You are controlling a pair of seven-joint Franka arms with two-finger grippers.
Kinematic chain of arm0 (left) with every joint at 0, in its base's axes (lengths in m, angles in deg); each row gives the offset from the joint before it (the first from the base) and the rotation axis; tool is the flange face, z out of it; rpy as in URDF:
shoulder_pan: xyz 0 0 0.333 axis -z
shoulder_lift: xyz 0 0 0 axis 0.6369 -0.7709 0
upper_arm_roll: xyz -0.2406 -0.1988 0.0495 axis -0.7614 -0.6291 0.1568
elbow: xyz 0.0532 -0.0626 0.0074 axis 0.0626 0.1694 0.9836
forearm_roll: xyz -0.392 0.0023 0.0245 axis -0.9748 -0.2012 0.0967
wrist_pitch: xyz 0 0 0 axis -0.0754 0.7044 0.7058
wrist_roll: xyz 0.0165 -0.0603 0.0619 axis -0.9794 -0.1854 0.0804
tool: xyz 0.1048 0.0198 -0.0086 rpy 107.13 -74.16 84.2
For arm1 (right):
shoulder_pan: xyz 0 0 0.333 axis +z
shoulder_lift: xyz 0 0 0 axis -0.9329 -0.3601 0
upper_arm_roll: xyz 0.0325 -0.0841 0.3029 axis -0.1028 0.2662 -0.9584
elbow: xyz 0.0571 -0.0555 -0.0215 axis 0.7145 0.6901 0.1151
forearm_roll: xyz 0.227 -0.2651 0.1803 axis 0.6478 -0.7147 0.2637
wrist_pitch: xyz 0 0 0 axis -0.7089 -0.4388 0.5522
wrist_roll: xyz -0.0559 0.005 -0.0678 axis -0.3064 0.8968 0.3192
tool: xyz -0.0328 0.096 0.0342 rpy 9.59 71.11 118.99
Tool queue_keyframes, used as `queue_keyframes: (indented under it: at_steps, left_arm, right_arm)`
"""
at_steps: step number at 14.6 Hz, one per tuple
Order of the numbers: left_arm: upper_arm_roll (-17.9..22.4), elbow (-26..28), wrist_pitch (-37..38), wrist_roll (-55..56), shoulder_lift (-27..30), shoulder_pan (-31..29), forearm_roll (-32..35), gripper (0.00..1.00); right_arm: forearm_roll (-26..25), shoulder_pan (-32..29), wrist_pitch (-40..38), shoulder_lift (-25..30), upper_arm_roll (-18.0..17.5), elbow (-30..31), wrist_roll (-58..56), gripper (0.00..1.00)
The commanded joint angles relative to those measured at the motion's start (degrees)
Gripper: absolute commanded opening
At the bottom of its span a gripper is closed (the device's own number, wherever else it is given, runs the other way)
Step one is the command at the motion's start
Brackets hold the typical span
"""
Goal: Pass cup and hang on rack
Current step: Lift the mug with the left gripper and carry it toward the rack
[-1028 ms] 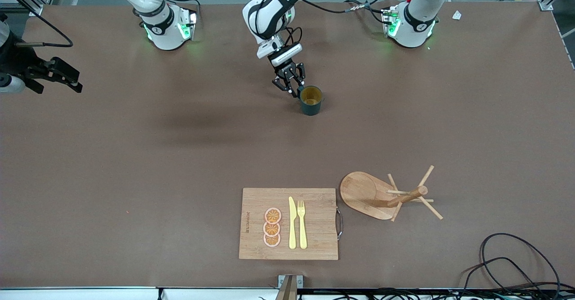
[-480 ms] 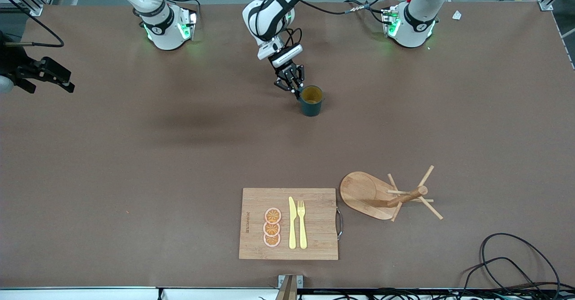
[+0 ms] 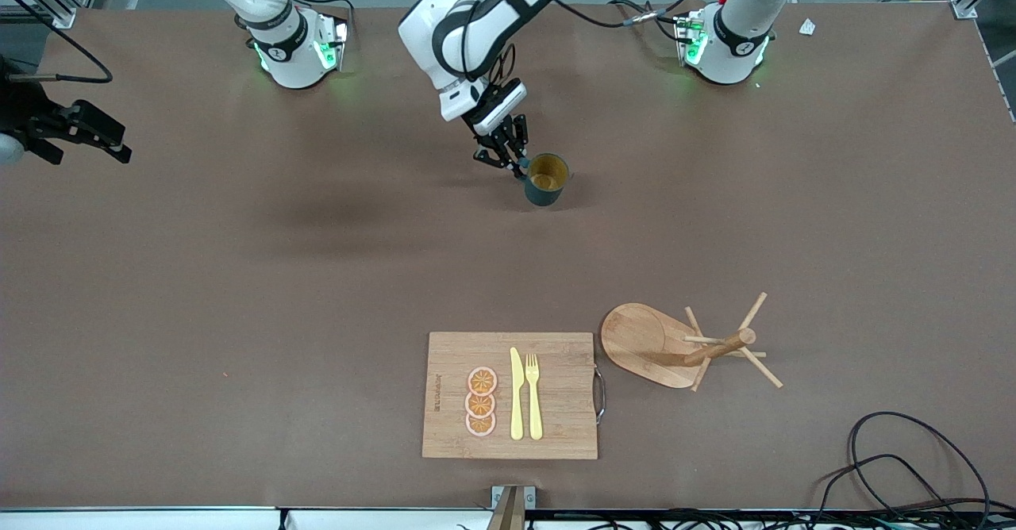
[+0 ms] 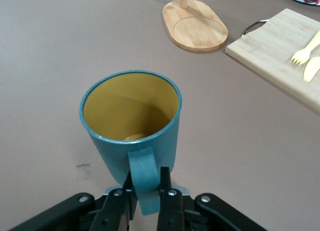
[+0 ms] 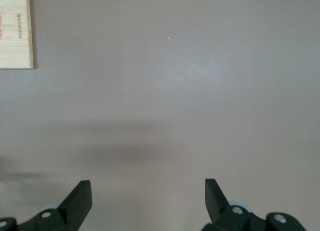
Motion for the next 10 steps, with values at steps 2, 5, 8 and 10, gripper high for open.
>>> queue_keyframes:
  at_steps: [2, 5, 8, 10]
  left_arm:
    - [-0.7, -5.29, 0.75, -11.1, 6.14, -7.83, -11.66, 0.0]
    - [-1.05, -8.1, -0.3, -20.59, 9.48, -14.68, -19.3, 0.0]
    - [-1.14, -9.33, -2.24, -29.21, 11.16, -20.49, -25.12, 0.0]
    - [-1.14, -11.17, -3.12, -34.23, 11.25, -24.7, -30.38, 0.0]
  right_arm:
    - [0.63, -0.46, -0.29, -0.22, -0.41, -0.73, -0.86, 1.0]
    - [0.63, -0.46, -0.37, -0.22, -0.41, -0.73, -0.86, 1.0]
    - [0.63, -0.37, -0.55, -0.22, -0.58, -0.56, -0.86, 1.0]
    - [0.63, -0.28, -0.46, -0.22, -0.67, -0.65, -0.86, 1.0]
